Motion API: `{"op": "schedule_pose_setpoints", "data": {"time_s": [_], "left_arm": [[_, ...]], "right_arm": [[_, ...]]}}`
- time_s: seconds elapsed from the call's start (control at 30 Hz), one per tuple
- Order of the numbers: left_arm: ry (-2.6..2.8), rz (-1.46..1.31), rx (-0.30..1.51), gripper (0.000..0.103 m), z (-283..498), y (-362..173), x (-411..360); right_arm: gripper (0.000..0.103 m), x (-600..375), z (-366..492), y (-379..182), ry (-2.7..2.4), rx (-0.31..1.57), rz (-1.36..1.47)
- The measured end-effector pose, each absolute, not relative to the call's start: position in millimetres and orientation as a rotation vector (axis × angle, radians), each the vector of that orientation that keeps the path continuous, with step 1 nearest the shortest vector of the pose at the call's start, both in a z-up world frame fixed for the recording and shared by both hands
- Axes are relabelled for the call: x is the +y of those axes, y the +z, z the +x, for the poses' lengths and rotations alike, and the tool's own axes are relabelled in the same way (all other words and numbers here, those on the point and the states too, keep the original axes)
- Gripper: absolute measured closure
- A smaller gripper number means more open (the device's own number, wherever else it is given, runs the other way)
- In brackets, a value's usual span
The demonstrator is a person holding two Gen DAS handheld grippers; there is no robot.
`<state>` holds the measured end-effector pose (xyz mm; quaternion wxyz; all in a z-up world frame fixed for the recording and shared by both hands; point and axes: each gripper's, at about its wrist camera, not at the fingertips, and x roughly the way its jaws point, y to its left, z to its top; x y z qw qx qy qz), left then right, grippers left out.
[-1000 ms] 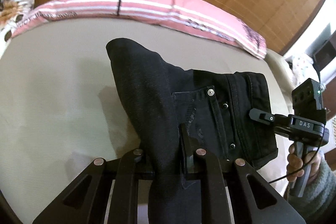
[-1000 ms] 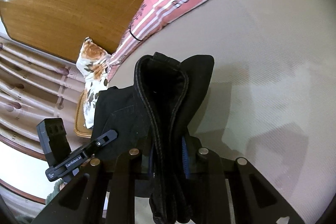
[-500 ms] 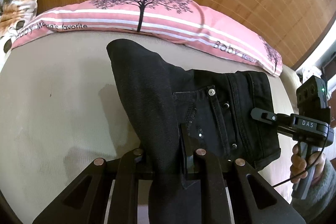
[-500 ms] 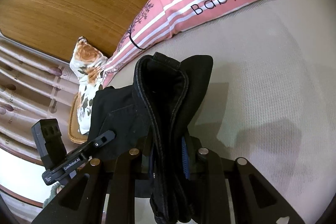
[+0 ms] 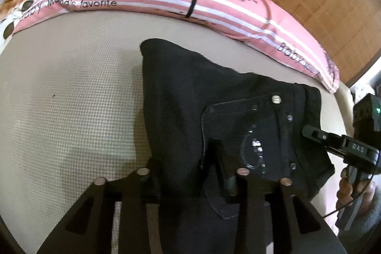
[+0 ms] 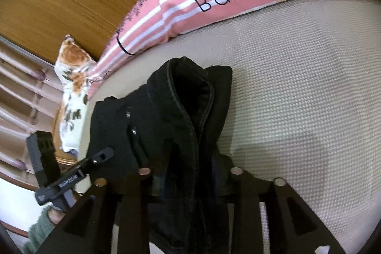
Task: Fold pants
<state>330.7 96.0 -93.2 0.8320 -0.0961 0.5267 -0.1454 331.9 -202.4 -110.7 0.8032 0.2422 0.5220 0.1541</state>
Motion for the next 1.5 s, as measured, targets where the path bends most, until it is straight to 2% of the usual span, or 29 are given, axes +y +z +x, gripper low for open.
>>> {"op": "schedule_pose_setpoints", "data": {"time_s": [0.07, 0.13, 0.53, 0.93, 1.0, 1.1, 1.2, 1.43, 1.5], "left_arm": [[-0.296, -0.205, 1.116, 0.056, 329.2, -95.1, 97.4], [-0.285, -0.21, 1.117, 0.053, 323.4, -95.5, 98.8], [-0.168, -0.133, 1.072, 0.051, 237.9, -88.1, 96.4], [-0.055, -0.022, 1.008, 0.051, 188.8, -67.8, 83.4], [-0.047, -0.009, 1.006, 0.046, 180.4, -63.1, 81.6], [-0.034, -0.009, 0.99, 0.036, 167.2, -56.1, 81.0], [-0.024, -0.002, 0.981, 0.035, 155.8, -51.1, 78.6], [-0.022, -0.005, 0.958, 0.032, 127.6, -41.1, 72.5], [-0.017, 0.0, 0.948, 0.031, 119.9, -38.2, 71.7]], "right_arm": [[0.058, -201.2, 329.0, -112.6, 0.312, 1.123, 0.507], [0.056, -199.7, 323.0, -111.8, 0.3, 1.125, 0.486], [0.053, -196.6, 248.6, -88.3, 0.261, 1.064, 0.374], [0.05, -193.4, 231.3, -83.7, 0.168, 1.042, 0.356], [0.048, -191.8, 227.6, -81.5, 0.15, 1.041, 0.344], [0.043, -185.8, 217.6, -76.9, 0.131, 1.046, 0.303], [0.038, -177.6, 205.0, -72.5, 0.127, 1.044, 0.264], [0.016, -151.7, 165.6, -52.5, 0.089, 0.973, 0.131], [0.012, -144.7, 155.2, -45.9, 0.091, 0.952, 0.117]]}}
